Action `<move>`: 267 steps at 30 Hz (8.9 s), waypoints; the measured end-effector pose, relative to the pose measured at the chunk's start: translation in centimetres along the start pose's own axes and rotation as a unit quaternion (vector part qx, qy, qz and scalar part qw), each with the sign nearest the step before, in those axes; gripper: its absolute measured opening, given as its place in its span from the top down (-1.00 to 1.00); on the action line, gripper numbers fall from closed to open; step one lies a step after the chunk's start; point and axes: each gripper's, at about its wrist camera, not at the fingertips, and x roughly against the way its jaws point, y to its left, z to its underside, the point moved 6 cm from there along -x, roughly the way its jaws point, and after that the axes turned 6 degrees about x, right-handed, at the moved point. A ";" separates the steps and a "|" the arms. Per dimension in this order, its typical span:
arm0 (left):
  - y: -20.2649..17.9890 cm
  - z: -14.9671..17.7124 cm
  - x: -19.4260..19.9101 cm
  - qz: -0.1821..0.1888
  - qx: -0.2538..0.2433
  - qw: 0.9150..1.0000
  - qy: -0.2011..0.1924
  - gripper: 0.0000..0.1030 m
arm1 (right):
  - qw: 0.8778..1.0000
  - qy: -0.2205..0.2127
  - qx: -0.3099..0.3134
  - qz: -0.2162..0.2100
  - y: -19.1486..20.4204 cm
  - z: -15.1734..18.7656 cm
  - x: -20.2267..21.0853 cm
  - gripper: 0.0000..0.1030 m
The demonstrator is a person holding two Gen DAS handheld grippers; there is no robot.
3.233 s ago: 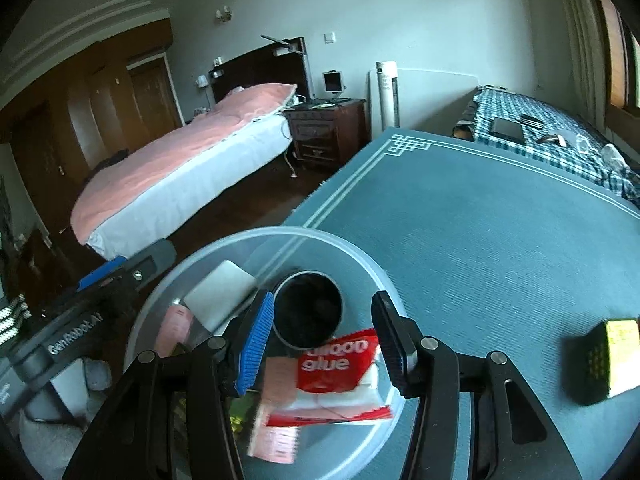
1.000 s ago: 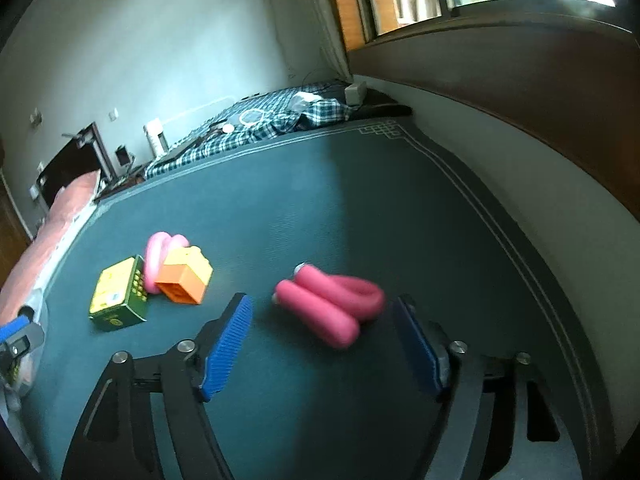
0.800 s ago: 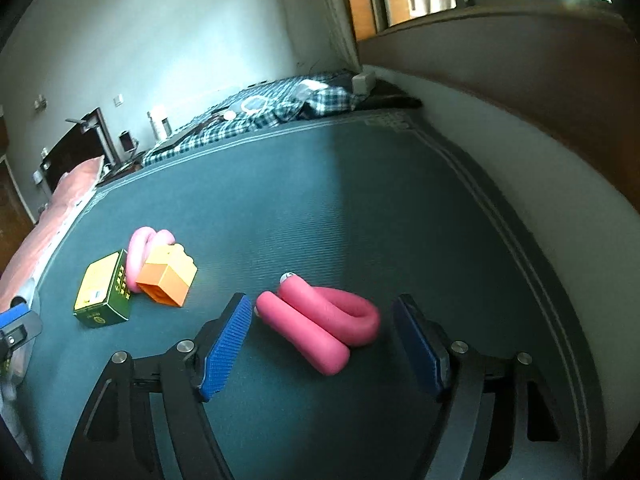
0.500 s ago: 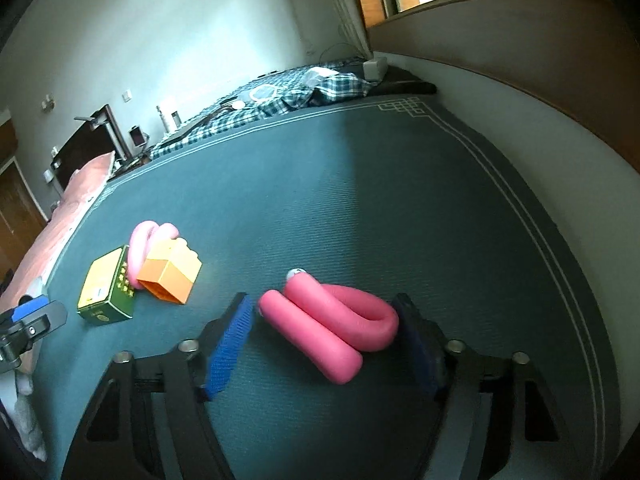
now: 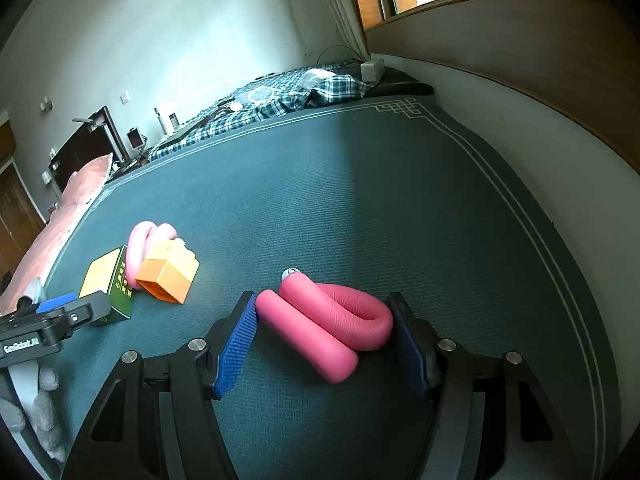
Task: Organize objects
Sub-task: 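Grasp the pink roller with the right gripper while the left grasps the yellow box, then carry the yellow box over the bowl while the right carries the pink roller there, then release the yellow box into the bowl while the right drops the pink roller, then move the right gripper to the orange brick while the left approaches the pink ring, then grasp the orange brick with the right gripper while the left grasps the pink ring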
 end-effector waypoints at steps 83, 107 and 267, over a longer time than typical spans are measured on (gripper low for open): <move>6.2 3.2 7.9 -0.062 -0.023 0.994 -0.082 -0.35 | 1.000 0.010 -0.008 -0.012 4.8 4.6 3.2 -0.27; 16.2 3.2 12.8 -0.082 0.040 0.988 -0.123 -0.35 | 0.995 0.000 -0.013 -0.103 15.7 4.0 5.8 -0.27; -0.6 0.5 3.9 0.003 -0.072 0.997 -0.027 -0.96 | 0.999 0.026 0.030 -0.007 4.9 1.0 -0.8 0.32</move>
